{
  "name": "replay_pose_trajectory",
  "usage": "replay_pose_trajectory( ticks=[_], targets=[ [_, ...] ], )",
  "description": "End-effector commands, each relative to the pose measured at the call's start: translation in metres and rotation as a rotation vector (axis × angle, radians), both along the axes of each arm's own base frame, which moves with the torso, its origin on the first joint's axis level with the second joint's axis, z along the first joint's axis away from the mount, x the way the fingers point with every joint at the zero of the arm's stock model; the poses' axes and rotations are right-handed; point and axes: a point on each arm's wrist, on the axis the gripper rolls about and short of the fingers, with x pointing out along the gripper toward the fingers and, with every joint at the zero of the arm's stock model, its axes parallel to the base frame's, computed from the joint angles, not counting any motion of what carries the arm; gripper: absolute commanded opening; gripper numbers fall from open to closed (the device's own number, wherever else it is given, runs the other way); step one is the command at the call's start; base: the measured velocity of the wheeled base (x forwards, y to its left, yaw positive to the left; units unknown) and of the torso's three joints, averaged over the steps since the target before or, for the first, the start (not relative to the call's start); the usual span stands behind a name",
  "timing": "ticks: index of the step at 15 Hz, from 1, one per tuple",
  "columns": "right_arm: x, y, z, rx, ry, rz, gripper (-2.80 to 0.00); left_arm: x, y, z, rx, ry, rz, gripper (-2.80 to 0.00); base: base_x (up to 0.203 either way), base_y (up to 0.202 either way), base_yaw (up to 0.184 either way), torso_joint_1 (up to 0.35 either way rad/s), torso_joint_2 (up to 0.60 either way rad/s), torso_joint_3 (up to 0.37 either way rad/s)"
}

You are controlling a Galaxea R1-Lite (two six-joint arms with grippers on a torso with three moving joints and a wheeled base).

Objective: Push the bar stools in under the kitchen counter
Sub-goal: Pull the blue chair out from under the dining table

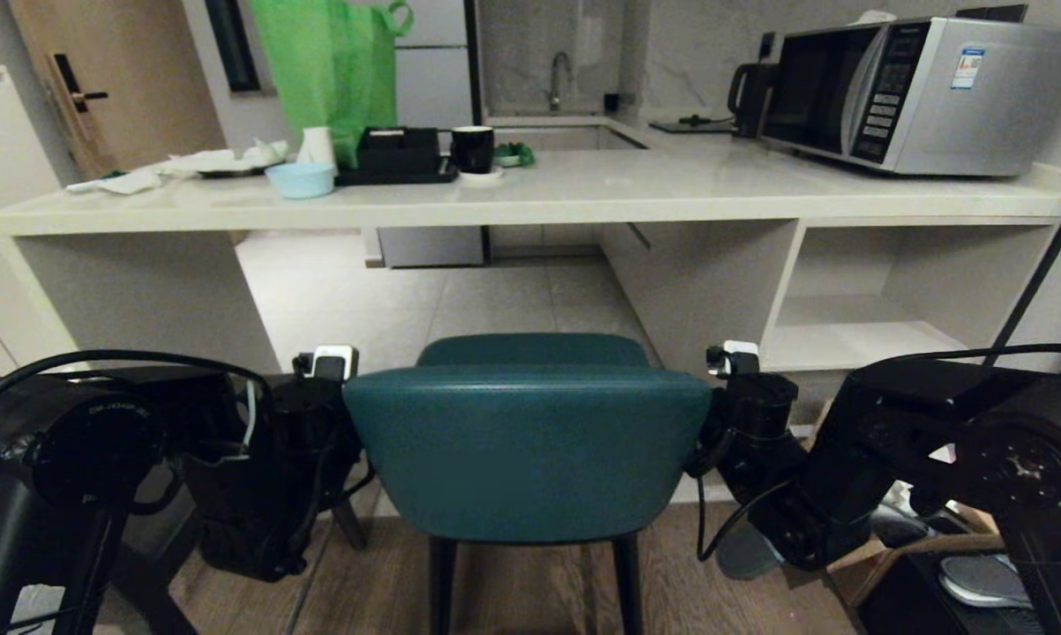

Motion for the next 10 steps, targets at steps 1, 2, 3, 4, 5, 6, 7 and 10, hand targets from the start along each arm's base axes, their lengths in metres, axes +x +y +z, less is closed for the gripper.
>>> replay_pose_trajectory(
  ticks=[1,2,3,4,5,6,7,10],
  targets=[
    [0.000,0.000,0.002,0.006,-0.009,-0.001,-2.80,-0.010,-0.031,0.000,-0.002,-0.008,-0.082,-2.80,-0.192,0.000,-0.004,-0.001,0.00,0.012],
    [0.000,0.000,0.002,0.006,-0.009,-0.001,-2.80,-0.011,-0.031,-0.002,-0.001,-0.004,-0.073,-2.80,-0.191,0.000,-0.002,0.003,0.01,0.000],
    [0.000,0.000,0.002,0.005,-0.011,-0.001,-2.80,-0.011,-0.031,-0.002,0.000,-0.002,-0.070,-2.80,-0.178,0.000,-0.002,0.002,0.00,0.007],
    [0.000,0.000,0.002,0.006,-0.011,-0.001,-2.80,-0.011,-0.032,-0.002,0.000,-0.003,-0.072,-2.80,-0.129,0.000,-0.004,-0.006,0.01,-0.002],
    [0.000,0.000,0.002,0.006,-0.009,-0.001,-2.80,-0.012,-0.033,-0.001,-0.001,-0.005,-0.075,-2.80,0.000,0.000,0.000,0.000,0.00,0.000],
    [0.000,0.000,0.001,0.005,-0.009,-0.001,-2.80,-0.013,-0.035,0.000,-0.002,-0.007,-0.081,-2.80,0.000,0.000,0.000,0.000,0.00,0.000],
    [0.000,0.000,0.002,0.003,-0.007,-0.001,-2.80,-0.015,-0.039,0.001,-0.001,-0.007,-0.091,-2.80,0.000,0.000,0.000,0.000,0.00,0.000],
    [-0.007,-0.006,-0.007,-0.021,0.041,-0.007,-2.80,-0.023,-0.049,-0.005,0.005,0.014,-0.123,-2.80,0.000,0.000,0.000,0.000,0.00,0.000]
  ],
)
